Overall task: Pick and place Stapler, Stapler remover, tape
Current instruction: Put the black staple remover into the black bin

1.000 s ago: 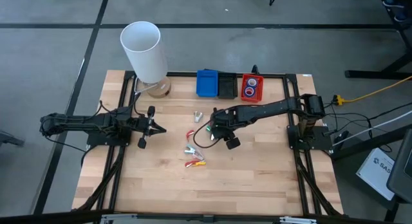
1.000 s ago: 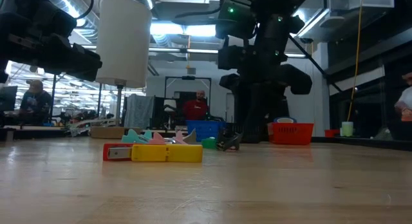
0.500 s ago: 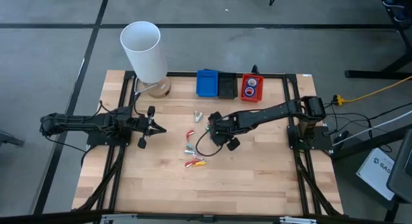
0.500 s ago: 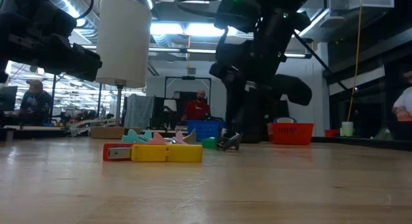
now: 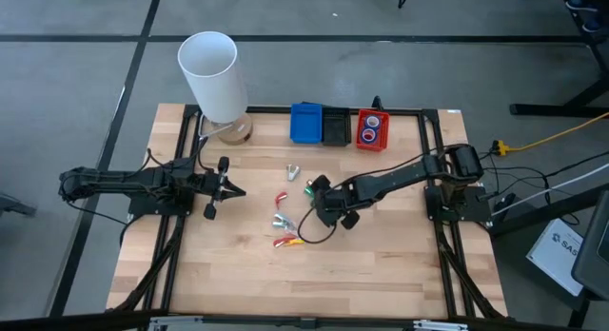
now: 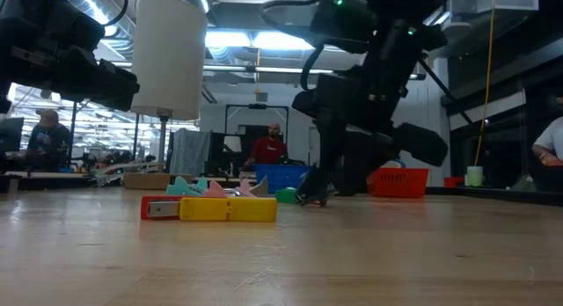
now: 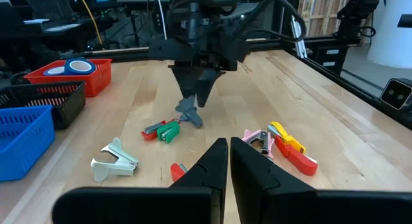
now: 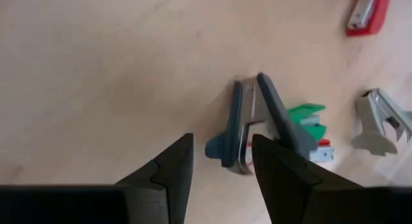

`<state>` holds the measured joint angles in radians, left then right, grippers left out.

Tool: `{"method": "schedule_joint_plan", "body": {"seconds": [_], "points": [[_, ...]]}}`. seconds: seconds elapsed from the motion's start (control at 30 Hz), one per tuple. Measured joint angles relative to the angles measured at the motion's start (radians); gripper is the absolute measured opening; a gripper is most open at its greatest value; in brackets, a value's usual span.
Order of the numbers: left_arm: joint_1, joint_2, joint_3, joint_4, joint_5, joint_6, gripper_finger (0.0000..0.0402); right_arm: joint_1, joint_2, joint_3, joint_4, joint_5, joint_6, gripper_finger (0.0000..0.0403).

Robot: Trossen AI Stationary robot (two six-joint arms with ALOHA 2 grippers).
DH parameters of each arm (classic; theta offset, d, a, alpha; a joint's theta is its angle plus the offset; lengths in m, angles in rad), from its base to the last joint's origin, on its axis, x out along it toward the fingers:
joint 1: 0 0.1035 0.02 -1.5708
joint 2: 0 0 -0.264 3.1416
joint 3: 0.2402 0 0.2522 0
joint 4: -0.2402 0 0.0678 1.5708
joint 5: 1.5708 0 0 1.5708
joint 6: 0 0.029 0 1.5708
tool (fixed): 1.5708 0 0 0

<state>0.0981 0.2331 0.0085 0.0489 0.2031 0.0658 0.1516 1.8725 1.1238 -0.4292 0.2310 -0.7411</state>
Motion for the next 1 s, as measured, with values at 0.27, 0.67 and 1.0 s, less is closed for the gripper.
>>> {"method": "schedule_joint_plan", "body": {"seconds": [0.27,0.67,1.0], "points": [[0.0,0.0,0.0,0.0,0.0,0.0,0.0015,-0.002,0.0,-0.001,0.018,0.016,0.004,0.0155],[0.0,0.0,0.0,0.0,0.0,0.0,0.0016,0.003,-0.065,0.052,0.018,-0.005,0.041,0.0109],[0.0,0.0,0.0,0.0,0.0,0.0,0.0016,-0.058,-0.05,0.055,0.102,-0.12,-0.052,0.0109]]}}
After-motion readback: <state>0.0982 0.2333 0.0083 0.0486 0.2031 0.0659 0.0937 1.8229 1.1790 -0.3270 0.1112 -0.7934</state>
